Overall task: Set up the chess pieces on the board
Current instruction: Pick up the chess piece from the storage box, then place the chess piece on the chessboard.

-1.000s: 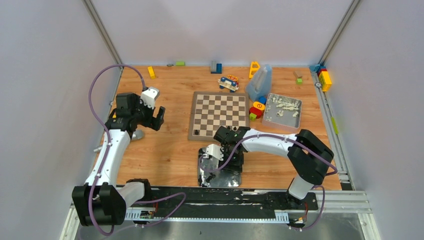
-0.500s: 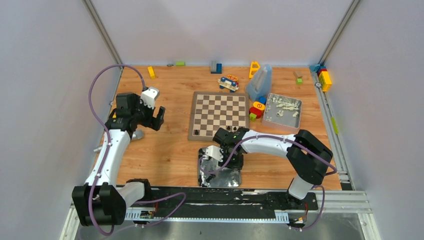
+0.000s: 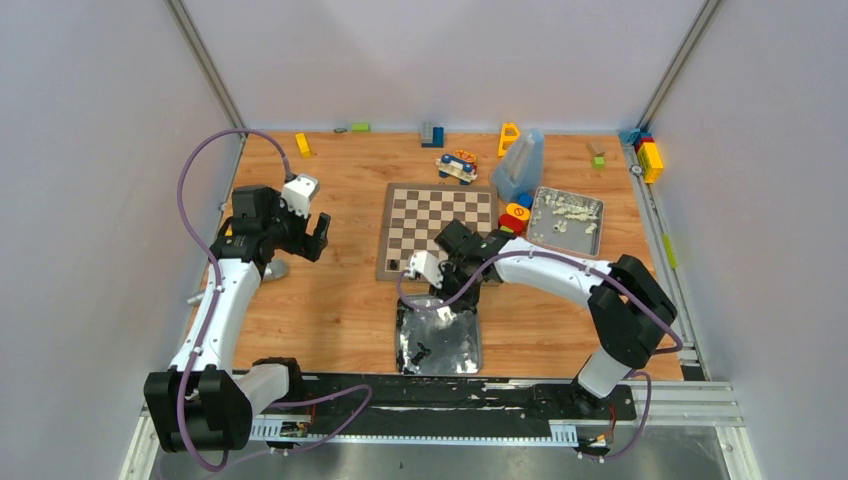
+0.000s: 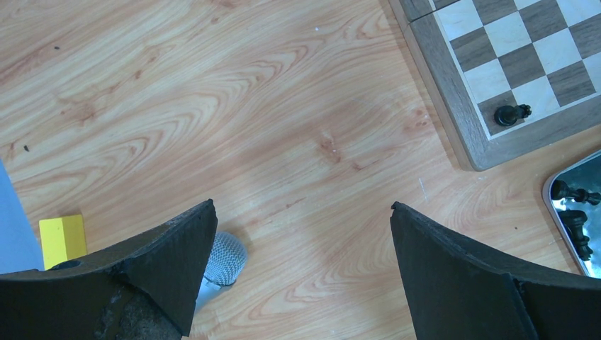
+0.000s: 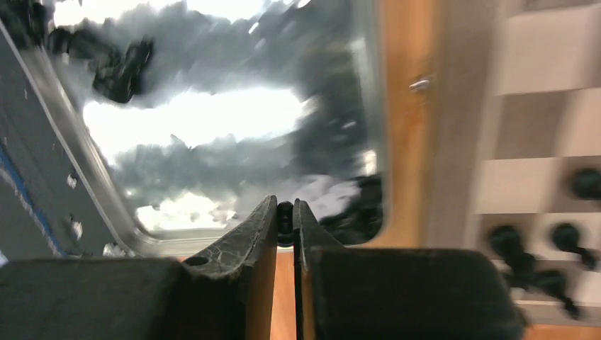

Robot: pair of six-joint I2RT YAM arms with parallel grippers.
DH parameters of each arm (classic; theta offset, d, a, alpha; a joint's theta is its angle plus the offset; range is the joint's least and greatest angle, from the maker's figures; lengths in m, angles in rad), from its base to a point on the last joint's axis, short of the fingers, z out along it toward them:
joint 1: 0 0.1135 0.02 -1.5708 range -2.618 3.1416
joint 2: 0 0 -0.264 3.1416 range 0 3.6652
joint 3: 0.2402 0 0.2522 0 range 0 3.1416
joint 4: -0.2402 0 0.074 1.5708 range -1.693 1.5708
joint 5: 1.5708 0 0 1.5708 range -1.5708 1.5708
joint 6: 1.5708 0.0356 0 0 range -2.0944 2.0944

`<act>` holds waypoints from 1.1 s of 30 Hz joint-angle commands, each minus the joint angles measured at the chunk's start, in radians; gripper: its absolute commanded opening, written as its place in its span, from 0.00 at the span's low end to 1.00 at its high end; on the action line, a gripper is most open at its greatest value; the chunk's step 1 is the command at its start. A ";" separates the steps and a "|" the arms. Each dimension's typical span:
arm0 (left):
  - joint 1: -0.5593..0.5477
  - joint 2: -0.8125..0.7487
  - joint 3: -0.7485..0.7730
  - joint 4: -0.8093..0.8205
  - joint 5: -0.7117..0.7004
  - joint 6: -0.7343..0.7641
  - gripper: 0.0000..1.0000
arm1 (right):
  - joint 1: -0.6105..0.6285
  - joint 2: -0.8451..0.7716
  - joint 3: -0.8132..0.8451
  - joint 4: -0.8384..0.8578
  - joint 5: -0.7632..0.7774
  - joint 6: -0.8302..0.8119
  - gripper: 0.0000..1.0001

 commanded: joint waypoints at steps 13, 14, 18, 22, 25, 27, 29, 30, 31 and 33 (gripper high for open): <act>0.006 -0.007 -0.008 0.037 0.017 0.010 1.00 | -0.212 0.059 0.064 0.765 -0.227 0.152 0.04; 0.006 -0.008 -0.008 0.039 0.017 0.008 1.00 | -0.215 0.069 0.051 0.829 -0.231 0.162 0.05; 0.006 -0.008 -0.009 0.040 0.014 0.004 1.00 | -0.230 0.116 -0.005 0.977 -0.228 0.226 0.05; 0.006 -0.011 -0.015 0.041 0.013 0.004 1.00 | -0.248 0.144 -0.056 1.083 -0.230 0.300 0.05; 0.006 -0.011 -0.017 0.043 0.011 0.004 1.00 | -0.252 0.153 -0.089 1.139 -0.220 0.340 0.06; 0.006 -0.010 -0.019 0.044 0.009 0.004 1.00 | -0.253 0.157 -0.109 1.167 -0.220 0.360 0.06; 0.005 -0.008 -0.020 0.045 0.008 0.004 1.00 | -0.254 0.163 -0.123 1.181 -0.221 0.379 0.07; 0.006 -0.007 -0.020 0.046 0.006 0.004 1.00 | -0.254 0.167 -0.126 1.182 -0.225 0.386 0.08; 0.005 -0.007 -0.020 0.046 0.006 0.005 1.00 | -0.255 0.172 -0.129 1.182 -0.227 0.390 0.08; 0.006 -0.007 -0.022 0.046 0.002 0.006 1.00 | -0.255 0.182 -0.132 1.177 -0.231 0.398 0.09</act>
